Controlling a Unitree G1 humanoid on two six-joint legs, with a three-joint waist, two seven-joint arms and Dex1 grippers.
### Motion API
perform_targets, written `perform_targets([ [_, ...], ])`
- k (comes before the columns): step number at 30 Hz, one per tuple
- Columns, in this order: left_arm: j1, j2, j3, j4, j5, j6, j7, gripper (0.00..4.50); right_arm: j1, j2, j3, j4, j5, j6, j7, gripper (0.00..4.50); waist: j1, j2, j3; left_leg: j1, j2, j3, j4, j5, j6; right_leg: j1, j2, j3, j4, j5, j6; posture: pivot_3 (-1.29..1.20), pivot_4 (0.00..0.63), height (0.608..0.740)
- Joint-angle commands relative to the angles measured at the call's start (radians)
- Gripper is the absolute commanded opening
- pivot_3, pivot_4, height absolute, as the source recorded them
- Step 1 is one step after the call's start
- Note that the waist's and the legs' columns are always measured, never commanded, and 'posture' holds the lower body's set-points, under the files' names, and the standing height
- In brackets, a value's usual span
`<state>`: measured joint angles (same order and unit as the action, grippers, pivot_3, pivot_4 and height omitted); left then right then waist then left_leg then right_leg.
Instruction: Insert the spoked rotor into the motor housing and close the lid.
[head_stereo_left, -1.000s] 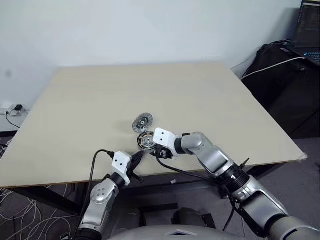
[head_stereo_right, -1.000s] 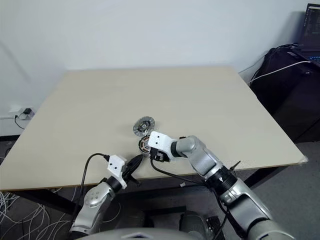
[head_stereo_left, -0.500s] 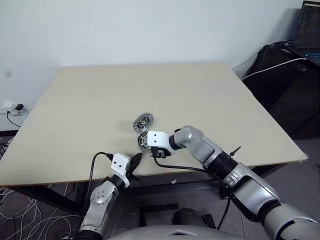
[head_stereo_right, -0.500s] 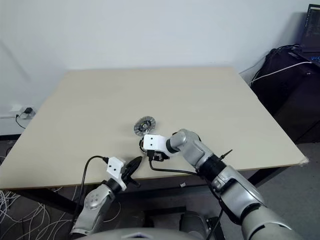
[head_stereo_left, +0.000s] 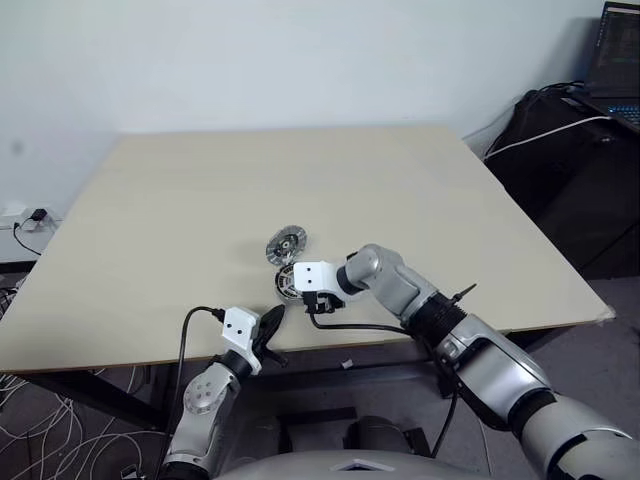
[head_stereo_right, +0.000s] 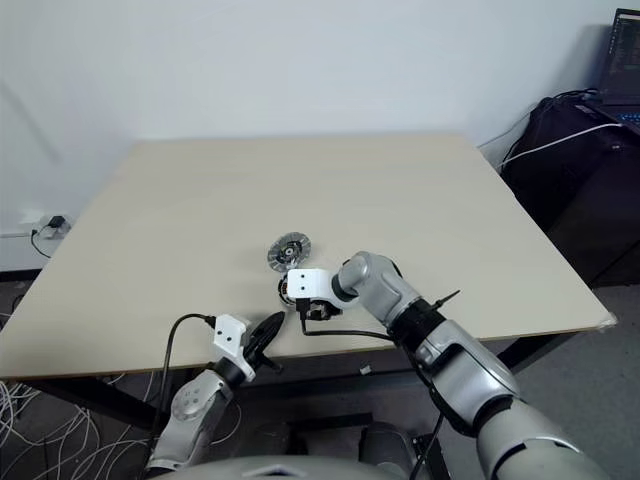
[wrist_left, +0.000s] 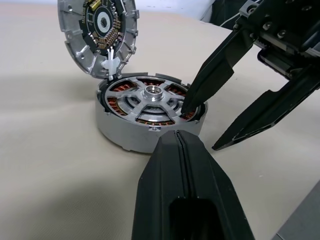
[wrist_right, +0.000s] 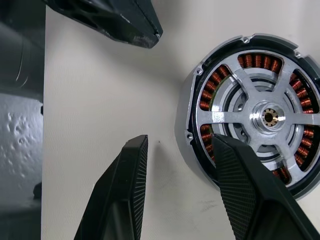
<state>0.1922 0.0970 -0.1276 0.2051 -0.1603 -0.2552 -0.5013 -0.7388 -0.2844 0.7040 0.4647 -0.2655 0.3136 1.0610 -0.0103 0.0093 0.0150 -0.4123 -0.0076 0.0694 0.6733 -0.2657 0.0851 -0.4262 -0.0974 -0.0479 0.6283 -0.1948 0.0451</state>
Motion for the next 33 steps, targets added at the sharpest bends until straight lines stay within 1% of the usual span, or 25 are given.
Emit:
perform_targets([
  [1,-0.011,-0.011,0.004,-0.004,-0.008,-0.024,0.001,0.0,-0.033,0.0,0.005,0.011,-0.032,-0.022,0.016,2.18,0.0,0.0,0.0,0.0,0.0,0.0,0.0,0.0,0.0,0.0,0.0,0.0,0.0,0.0,0.0,0.0,0.0,0.74],
  [8,-0.011,-0.019,0.008,-0.008,-0.007,-0.023,0.01,0.0,-0.035,0.026,-0.005,0.018,-0.054,-0.022,0.011,2.18,-0.002,0.0,0.0,0.0,0.001,0.0,0.0,0.0,0.0,0.0,0.0,0.0,0.001,0.001,-0.001,0.0,0.0,0.74],
  [11,-0.009,-0.025,0.012,-0.012,-0.011,-0.02,0.016,0.0,-0.03,0.027,-0.01,0.009,-0.056,-0.017,0.014,1.58,-0.001,0.0,0.0,0.0,0.001,0.0,0.0,0.0,0.0,0.0,0.0,0.0,0.001,0.001,-0.001,0.0,0.0,0.74],
  [15,-0.011,-0.025,0.01,-0.014,-0.012,-0.016,0.017,0.0,-0.026,0.026,-0.017,0.005,-0.061,-0.014,0.012,0.35,0.0,0.0,-0.001,0.0,0.0,0.0,0.0,0.0,0.0,-0.001,0.0,0.0,0.0,0.001,-0.001,0.0,0.0,0.74],
  [16,-0.011,-0.025,0.009,-0.015,-0.012,-0.015,0.017,0.0,-0.025,0.026,-0.019,0.004,-0.062,-0.013,0.012,0.18,-0.001,0.001,-0.001,0.0,0.0,0.0,0.0,0.0,0.0,0.0,0.0,0.0,0.0,0.001,-0.001,0.0,0.0,0.74],
  [17,-0.012,-0.026,0.008,-0.016,-0.012,-0.014,0.017,0.0,-0.024,0.026,-0.021,0.003,-0.063,-0.013,0.012,0.1,0.0,0.001,-0.001,-0.001,0.0,0.0,0.0,0.0,0.0,-0.001,0.0,0.0,0.0,0.001,-0.001,0.0,0.0,0.74],
  [26,-0.013,-0.026,0.006,-0.027,-0.013,-0.005,0.021,0.0,-0.017,0.026,-0.031,-0.013,-0.06,0.0,0.011,0.1,0.0,0.001,-0.001,-0.001,0.0,-0.001,0.0,0.0,0.0,-0.001,0.0,0.0,0.0,0.001,-0.001,0.0,0.0,0.74],
  [29,-0.012,-0.026,0.006,-0.031,-0.014,0.0,0.021,0.0,-0.008,0.028,-0.046,-0.029,-0.054,0.012,-0.01,0.1,0.0,0.001,-0.001,-0.001,0.0,-0.001,0.0,0.0,0.0,-0.001,0.0,0.0,0.0,0.001,-0.001,0.0,0.0,0.74],
  [31,-0.011,-0.024,0.005,-0.036,-0.014,0.003,0.022,0.0,0.004,0.033,-0.079,-0.064,-0.046,0.063,-0.04,0.1,0.0,0.001,-0.001,-0.001,0.0,-0.001,0.0,0.0,0.0,-0.001,0.0,0.0,0.0,0.001,-0.001,0.0,0.0,0.74],
  [33,-0.01,-0.024,0.004,-0.04,-0.014,0.006,0.024,0.0,0.022,0.036,-0.125,-0.125,-0.022,0.168,-0.051,0.1,0.001,0.001,0.0,-0.001,0.0,-0.001,0.0,0.0,0.0,-0.001,0.0,0.0,0.0,0.001,-0.001,0.0,0.0,0.74],
])
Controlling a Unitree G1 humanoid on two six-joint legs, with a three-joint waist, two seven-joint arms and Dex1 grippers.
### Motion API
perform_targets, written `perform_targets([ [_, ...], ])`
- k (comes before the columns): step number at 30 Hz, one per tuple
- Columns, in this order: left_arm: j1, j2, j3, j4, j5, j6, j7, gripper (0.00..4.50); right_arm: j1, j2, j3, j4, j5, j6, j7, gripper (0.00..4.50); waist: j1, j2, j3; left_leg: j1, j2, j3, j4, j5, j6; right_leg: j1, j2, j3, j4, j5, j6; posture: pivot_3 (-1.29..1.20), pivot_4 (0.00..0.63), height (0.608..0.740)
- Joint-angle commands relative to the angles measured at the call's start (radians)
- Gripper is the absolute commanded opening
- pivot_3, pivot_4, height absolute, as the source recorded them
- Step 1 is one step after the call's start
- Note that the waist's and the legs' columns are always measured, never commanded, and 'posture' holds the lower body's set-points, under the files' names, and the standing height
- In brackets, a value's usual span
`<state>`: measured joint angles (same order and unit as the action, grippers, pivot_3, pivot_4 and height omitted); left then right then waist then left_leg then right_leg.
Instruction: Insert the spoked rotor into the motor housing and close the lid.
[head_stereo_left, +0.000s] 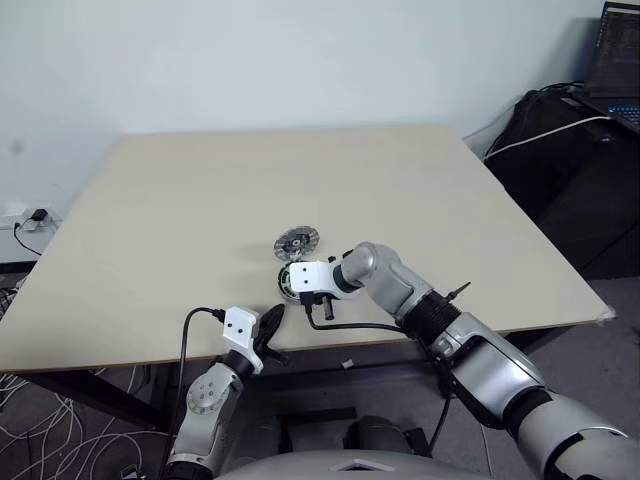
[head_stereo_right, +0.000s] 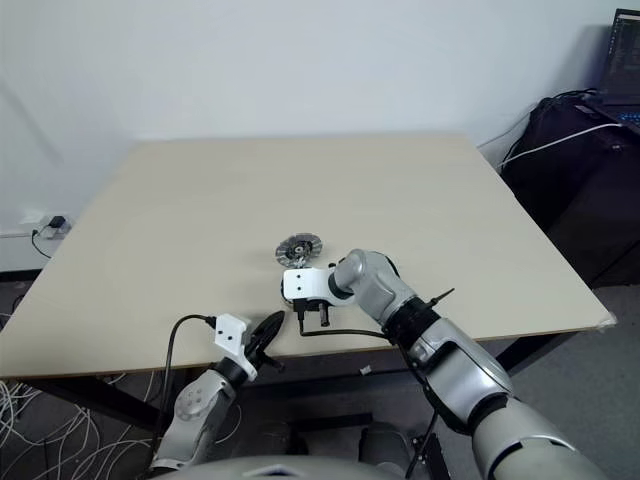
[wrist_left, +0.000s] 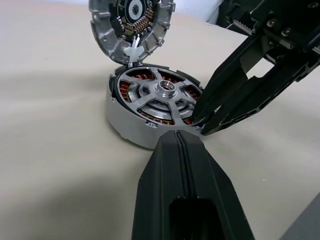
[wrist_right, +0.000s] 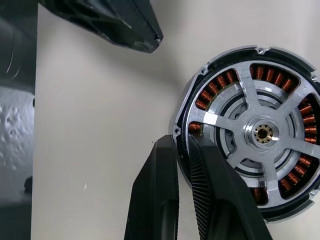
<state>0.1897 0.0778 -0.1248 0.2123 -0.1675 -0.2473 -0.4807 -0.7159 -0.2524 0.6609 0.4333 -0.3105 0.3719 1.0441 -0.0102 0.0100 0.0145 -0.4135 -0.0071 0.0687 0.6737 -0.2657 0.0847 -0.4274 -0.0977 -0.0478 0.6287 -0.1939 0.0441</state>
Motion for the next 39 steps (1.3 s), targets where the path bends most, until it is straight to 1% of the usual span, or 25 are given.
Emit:
perform_targets([
  [1,-0.007,-0.005,0.0,-0.048,-0.008,0.001,0.004,0.0,0.014,-0.002,-0.097,-0.137,0.034,0.173,-0.026,0.1,0.002,0.0,0.0,-0.001,0.0,0.0,0.0,0.0,0.0,0.0,0.0,0.0,0.0,0.0,0.0,0.0,0.0,0.74],
  [6,-0.007,-0.006,-0.004,-0.056,-0.015,0.019,0.0,0.0,0.101,-0.061,-0.122,-0.382,0.07,0.441,0.003,0.1,0.008,0.0,0.0,-0.003,0.0,-0.001,0.0,0.0,0.0,-0.002,-0.002,0.0,-0.001,0.0,0.0,0.0,0.0,0.74],
  [8,-0.009,-0.005,-0.006,-0.059,-0.017,0.029,-0.004,0.0,0.127,-0.069,-0.14,-0.472,0.099,0.564,0.0,0.1,0.009,0.0,0.0,-0.004,0.0,-0.001,0.0,-0.001,0.001,-0.002,-0.002,0.0,-0.002,0.0,0.0,0.0,0.0,0.74],
  [10,-0.01,-0.005,-0.007,-0.061,-0.018,0.035,-0.006,0.0,0.139,-0.075,-0.147,-0.532,0.125,0.646,-0.009,0.1,0.006,0.0,0.0,-0.004,0.0,-0.001,0.0,-0.001,0.0,-0.003,-0.002,0.0,-0.001,0.0,0.0,0.0,0.0,0.74],
  [14,-0.017,-0.005,-0.013,-0.064,-0.022,0.059,-0.013,0.0,0.16,-0.013,-0.248,-0.686,0.212,0.957,-0.081,0.1,0.005,0.0,0.0,-0.003,0.0,-0.002,0.0,-0.001,0.0,-0.002,-0.002,-0.002,-0.001,0.0,0.0,0.0,0.0,0.74],
  [19,-0.018,-0.004,-0.01,-0.059,-0.022,0.063,-0.016,0.0,0.151,0.096,-0.365,-0.745,0.253,1.187,-0.243,0.1,0.007,0.0,0.0,-0.004,0.0,-0.003,0.0,-0.001,0.0,-0.002,-0.002,-0.002,-0.001,0.0,0.0,0.0,0.0,0.74],
  [22,-0.023,-0.004,-0.004,-0.037,-0.024,0.056,-0.022,0.0,0.148,0.126,-0.382,-0.761,0.277,1.235,-0.32,0.1,0.012,0.0,0.0,-0.004,-0.001,-0.003,0.0,-0.001,0.0,-0.002,-0.002,-0.003,-0.002,0.0,0.0,0.0,0.0,0.74],
  [26,-0.023,-0.005,0.0,-0.033,-0.024,0.055,-0.026,0.0,0.159,0.181,-0.416,-0.746,0.311,1.243,-0.415,0.1,0.008,0.001,0.001,-0.005,-0.001,-0.003,0.0,-0.001,0.0,-0.003,-0.002,-0.003,-0.002,0.0,0.0,0.0,0.0,0.74],
  [34,-0.02,-0.01,0.01,-0.029,-0.027,0.056,-0.022,0.0,0.176,0.338,-0.54,-0.668,0.353,1.243,-0.595,0.1,0.0,0.001,0.001,-0.005,0.0,-0.003,0.0,-0.001,0.0,-0.002,0.0,-0.003,-0.002,0.0,0.0,0.0,0.0,0.74],
  [39,-0.016,-0.013,0.012,-0.033,-0.026,0.057,-0.021,0.0,0.191,0.364,-0.549,-0.643,0.399,1.243,-0.663,0.1,-0.001,0.001,0.001,-0.005,-0.001,-0.003,0.0,-0.001,0.0,-0.002,0.0,-0.003,-0.002,0.0,0.0,0.0,0.0,0.74],
])
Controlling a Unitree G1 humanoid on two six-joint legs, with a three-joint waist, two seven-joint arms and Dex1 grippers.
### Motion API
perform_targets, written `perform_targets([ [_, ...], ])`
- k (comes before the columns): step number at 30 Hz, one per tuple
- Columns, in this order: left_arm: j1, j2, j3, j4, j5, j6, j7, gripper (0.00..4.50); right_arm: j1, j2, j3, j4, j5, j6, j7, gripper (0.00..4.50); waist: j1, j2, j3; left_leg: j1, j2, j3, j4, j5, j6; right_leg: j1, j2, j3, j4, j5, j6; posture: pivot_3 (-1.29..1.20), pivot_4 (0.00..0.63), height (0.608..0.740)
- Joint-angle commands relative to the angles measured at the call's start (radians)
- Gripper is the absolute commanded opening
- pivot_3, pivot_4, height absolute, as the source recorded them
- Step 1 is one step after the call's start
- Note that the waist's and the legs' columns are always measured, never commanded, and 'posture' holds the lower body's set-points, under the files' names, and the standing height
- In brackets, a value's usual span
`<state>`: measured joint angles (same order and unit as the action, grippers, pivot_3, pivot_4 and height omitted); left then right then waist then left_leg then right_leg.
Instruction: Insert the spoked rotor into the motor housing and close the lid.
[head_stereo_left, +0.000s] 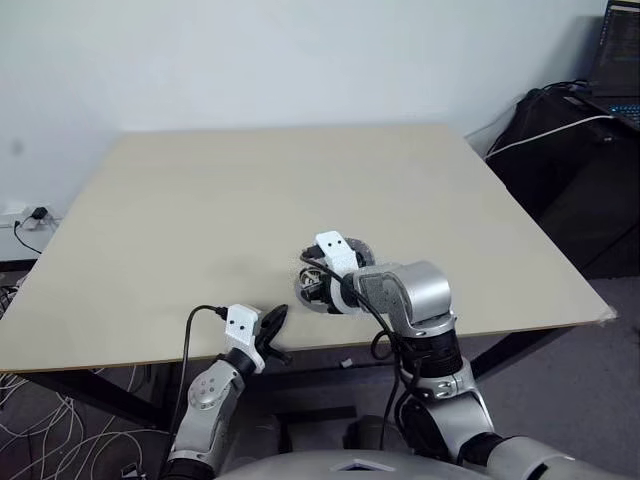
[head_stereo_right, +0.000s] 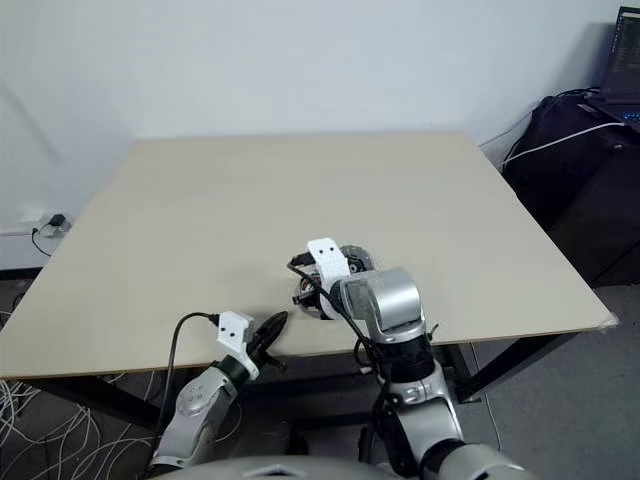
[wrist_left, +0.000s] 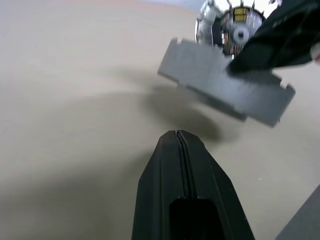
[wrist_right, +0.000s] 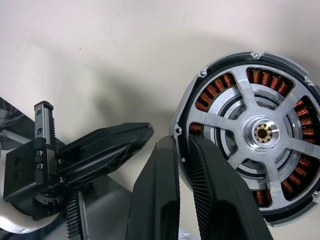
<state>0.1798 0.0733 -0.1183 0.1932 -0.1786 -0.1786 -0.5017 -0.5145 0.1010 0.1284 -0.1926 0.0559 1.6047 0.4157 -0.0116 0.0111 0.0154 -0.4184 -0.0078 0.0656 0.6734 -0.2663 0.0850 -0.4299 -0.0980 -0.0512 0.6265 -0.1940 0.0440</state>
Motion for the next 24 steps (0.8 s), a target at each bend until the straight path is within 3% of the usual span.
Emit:
perform_targets([
  [1,-0.006,-0.008,0.005,-0.015,-0.015,-0.011,0.0,0.0,-0.008,0.009,-0.016,-0.014,0.041,0.01,-0.045,0.1,0.0,0.0,0.0,0.0,0.0,0.0,0.0,0.0,0.0,0.0,0.0,0.0,0.0,0.0,0.0,0.0,0.0,0.74],
  [6,-0.003,-0.009,0.006,-0.017,-0.016,-0.009,0.0,0.0,0.006,0.002,-0.016,-0.013,0.091,0.01,-0.084,0.1,-0.001,0.0,0.0,0.0,0.0,0.0,0.0,0.0,0.0,0.0,0.0,0.0,0.0,0.0,0.0,0.0,0.0,0.74],
  [18,0.0,-0.009,0.002,-0.034,-0.017,0.006,0.002,0.0,0.003,0.022,-0.017,-0.051,0.218,0.01,-0.1,3.89,-0.001,0.0,0.0,0.001,0.0,0.0,0.0,0.0,0.0,0.001,0.001,-0.001,0.0,0.0,0.0,0.0,0.0,0.74],
  [21,0.0,-0.008,0.001,-0.04,-0.018,0.012,0.002,0.0,-0.013,-0.027,0.033,-0.104,0.292,0.001,-0.044,3.89,-0.001,0.0,0.0,0.001,0.0,0.0,0.0,0.0,0.0,0.001,0.001,-0.001,0.0,0.0,0.0,0.0,0.0,0.74],
  [24,-0.001,-0.009,0.001,-0.046,-0.018,0.019,0.002,0.0,-0.026,-0.169,0.164,-0.173,0.338,-0.097,0.048,3.89,-0.001,0.0,0.0,0.001,0.0,0.0,0.0,0.0,0.001,0.001,0.001,-0.001,-0.001,0.0,0.001,0.0,0.0,0.74],
])
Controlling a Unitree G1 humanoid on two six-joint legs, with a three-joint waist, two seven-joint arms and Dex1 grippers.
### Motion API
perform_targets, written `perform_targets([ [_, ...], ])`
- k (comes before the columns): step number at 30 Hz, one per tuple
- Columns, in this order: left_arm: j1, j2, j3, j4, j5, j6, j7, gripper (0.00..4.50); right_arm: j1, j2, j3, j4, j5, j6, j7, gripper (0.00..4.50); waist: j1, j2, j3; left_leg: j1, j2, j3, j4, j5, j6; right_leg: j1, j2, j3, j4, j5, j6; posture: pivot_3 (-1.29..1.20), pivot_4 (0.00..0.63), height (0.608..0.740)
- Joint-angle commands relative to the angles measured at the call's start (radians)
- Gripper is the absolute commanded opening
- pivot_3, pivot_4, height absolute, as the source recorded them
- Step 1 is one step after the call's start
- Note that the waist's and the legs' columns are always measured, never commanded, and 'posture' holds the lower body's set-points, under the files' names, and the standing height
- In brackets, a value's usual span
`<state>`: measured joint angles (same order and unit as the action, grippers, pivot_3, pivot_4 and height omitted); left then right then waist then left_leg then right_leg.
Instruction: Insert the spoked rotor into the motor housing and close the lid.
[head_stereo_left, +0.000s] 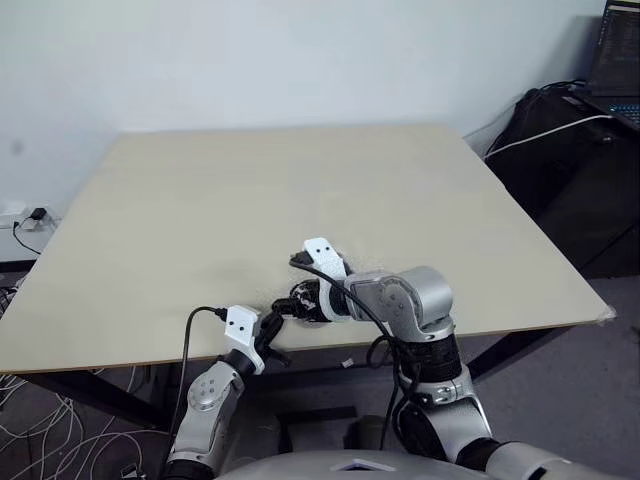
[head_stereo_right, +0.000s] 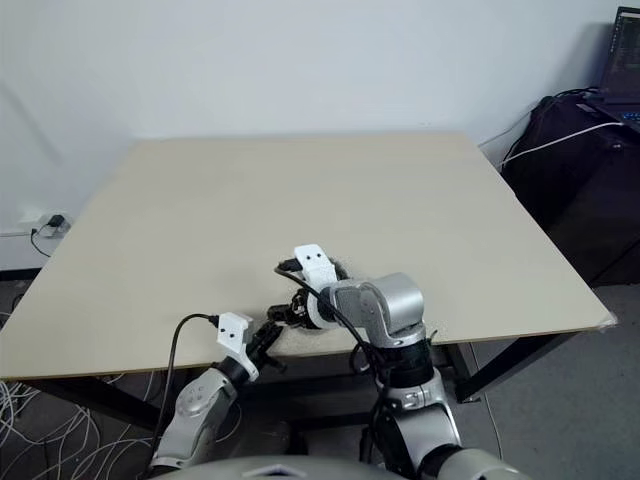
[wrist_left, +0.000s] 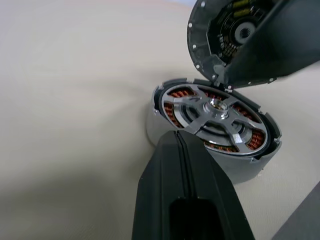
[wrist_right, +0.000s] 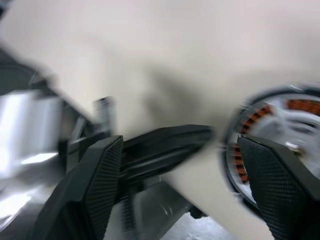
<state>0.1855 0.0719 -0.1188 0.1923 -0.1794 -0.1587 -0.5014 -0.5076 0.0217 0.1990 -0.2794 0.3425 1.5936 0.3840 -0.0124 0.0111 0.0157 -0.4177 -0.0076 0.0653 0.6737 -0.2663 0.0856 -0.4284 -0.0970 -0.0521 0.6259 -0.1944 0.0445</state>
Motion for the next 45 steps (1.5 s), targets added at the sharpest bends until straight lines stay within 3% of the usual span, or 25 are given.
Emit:
perform_targets([
  [1,-0.006,-0.008,0.001,-0.047,-0.017,0.001,0.002,0.0,-0.04,-0.169,0.172,-0.11,0.034,-0.167,0.113,3.89,0.0,0.0,0.0,0.0,0.0,0.0,0.0,0.0,0.0,0.0,0.0,0.0,0.0,0.0,0.0,0.0,0.0,0.74],
  [7,-0.003,-0.008,-0.001,-0.064,-0.017,0.012,0.007,0.0,-0.09,-0.531,0.529,-0.094,-0.196,-0.72,0.313,3.89,-0.001,-0.002,0.002,0.0,0.0,-0.001,0.0,0.0,0.001,0.001,0.0,-0.001,-0.001,-0.003,0.004,0.0,0.0,0.74],
  [11,0.001,-0.009,-0.002,-0.078,-0.016,0.022,0.011,0.0,-0.119,-0.621,0.622,-0.014,-0.331,-0.969,0.397,3.89,0.0,-0.004,0.004,0.001,-0.001,-0.001,0.001,0.0,0.001,0.002,0.002,-0.002,-0.001,-0.004,0.007,0.0,0.0,0.74],
  [19,0.091,-0.012,-0.084,-0.441,-0.001,0.246,0.113,0.0,-0.148,-0.618,0.667,0.101,-0.46,-1.1,0.551,3.89,0.007,-0.006,0.005,0.001,0.0,-0.002,0.004,-0.001,0.002,0.003,-0.001,-0.002,0.0,-0.001,0.002,0.0,0.0,0.74],
  [24,0.13,-0.006,-0.131,-0.576,0.007,0.34,0.166,0.0,-0.163,-0.621,0.692,0.149,-0.536,-1.135,0.643,3.89,0.007,-0.006,0.005,0.001,0.0,-0.002,0.005,-0.001,0.002,0.004,-0.001,-0.002,0.0,-0.002,0.004,0.0,0.0,0.74],
  [32,0.135,0.008,-0.153,-0.622,0.006,0.375,0.193,0.0,-0.179,-0.565,0.671,0.248,-0.598,-1.163,0.706,3.89,0.008,-0.005,0.005,0.001,0.0,-0.003,0.006,-0.001,0.002,0.004,0.001,-0.002,0.001,-0.002,0.003,0.0,0.0,0.74],
  [45,0.129,0.123,-0.118,-0.588,0.016,0.3,0.134,0.0,-0.167,-0.501,0.632,0.309,-0.623,-1.163,0.743,3.89,0.011,-0.004,0.006,0.001,0.0,-0.003,0.006,-0.001,0.002,0.004,0.001,-0.002,0.001,-0.001,0.002,0.0,0.0,0.74],
])
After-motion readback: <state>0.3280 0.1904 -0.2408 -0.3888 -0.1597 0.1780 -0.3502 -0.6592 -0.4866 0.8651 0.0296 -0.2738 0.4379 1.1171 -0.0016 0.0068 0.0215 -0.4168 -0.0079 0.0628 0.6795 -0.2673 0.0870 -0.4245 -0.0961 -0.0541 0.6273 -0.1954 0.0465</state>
